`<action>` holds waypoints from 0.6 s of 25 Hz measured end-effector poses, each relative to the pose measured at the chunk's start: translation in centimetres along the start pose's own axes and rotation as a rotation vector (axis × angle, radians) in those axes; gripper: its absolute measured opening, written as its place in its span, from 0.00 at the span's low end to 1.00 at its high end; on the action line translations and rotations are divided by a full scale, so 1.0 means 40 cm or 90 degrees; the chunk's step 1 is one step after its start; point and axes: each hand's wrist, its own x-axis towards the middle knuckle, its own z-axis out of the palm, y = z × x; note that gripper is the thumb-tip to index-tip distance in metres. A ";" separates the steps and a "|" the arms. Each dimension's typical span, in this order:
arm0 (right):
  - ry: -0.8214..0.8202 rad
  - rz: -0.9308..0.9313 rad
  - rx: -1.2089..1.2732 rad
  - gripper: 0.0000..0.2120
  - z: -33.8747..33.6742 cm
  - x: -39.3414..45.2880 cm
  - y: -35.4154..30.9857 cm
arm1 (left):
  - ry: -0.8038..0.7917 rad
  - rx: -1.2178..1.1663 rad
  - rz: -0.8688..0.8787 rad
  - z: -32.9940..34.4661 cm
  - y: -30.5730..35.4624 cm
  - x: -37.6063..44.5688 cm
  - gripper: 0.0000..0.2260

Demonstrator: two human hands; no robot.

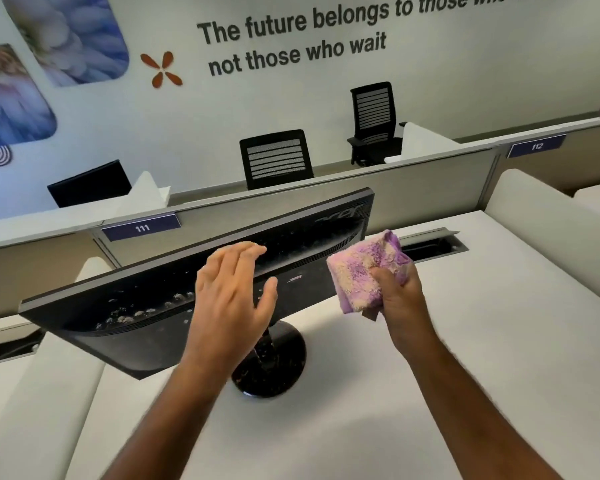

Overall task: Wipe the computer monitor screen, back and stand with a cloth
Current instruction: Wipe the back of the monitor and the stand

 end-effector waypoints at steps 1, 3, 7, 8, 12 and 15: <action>0.012 -0.012 0.017 0.18 0.001 0.019 -0.018 | 0.007 0.036 -0.002 -0.005 -0.013 0.021 0.22; 0.029 -0.028 0.052 0.22 0.008 0.059 -0.051 | -0.006 0.106 -0.023 -0.004 -0.049 0.046 0.26; 0.088 -0.067 0.044 0.24 0.040 0.112 -0.099 | -0.059 0.174 -0.076 0.006 -0.111 0.044 0.31; 0.099 -0.082 0.022 0.24 0.052 0.119 -0.105 | -0.064 0.177 -0.076 0.008 -0.121 0.038 0.31; 0.111 -0.153 -0.060 0.21 0.113 0.112 -0.088 | -0.064 0.172 -0.071 0.009 -0.136 0.030 0.29; 0.106 -0.187 -0.115 0.20 0.155 0.108 -0.062 | -0.062 0.151 -0.079 0.013 -0.135 0.028 0.30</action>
